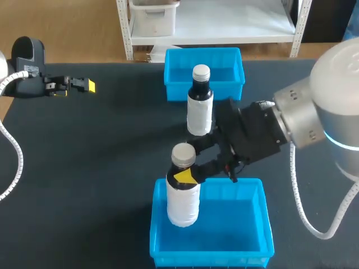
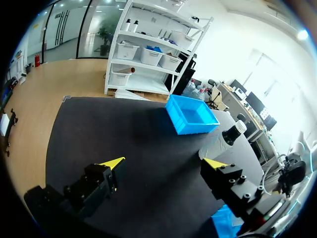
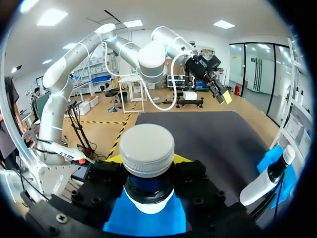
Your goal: Pick up the bottle, and place it in the far bin if it is heavy, or in the near bin if it is light.
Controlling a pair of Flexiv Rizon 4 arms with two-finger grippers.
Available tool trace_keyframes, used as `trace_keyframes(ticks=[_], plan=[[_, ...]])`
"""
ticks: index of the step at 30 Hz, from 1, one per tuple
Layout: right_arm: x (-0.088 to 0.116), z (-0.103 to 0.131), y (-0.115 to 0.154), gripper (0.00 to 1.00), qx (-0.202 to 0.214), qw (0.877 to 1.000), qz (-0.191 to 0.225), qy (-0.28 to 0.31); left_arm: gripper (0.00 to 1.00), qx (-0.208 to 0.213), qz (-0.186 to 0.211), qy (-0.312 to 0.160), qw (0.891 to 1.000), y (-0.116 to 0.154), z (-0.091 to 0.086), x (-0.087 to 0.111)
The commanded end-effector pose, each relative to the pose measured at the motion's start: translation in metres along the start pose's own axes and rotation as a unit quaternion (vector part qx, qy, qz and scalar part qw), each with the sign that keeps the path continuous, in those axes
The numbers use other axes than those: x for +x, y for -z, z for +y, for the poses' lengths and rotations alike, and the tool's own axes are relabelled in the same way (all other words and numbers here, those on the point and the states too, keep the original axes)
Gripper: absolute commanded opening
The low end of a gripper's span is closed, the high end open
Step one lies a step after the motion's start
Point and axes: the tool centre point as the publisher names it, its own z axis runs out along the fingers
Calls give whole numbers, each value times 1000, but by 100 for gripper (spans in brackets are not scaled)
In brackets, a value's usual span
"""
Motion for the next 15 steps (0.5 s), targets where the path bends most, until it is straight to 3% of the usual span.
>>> trace_keyframes(ticks=[1, 15], plan=[[5, -2, -4, 0, 0, 1000, 1, -2, 100, 0, 0, 0, 1000, 0, 0, 0], [22, -5, -11, 0, -3, 1000, 8, -13, 100, 0, 0, 0, 1000, 0, 0, 0]])
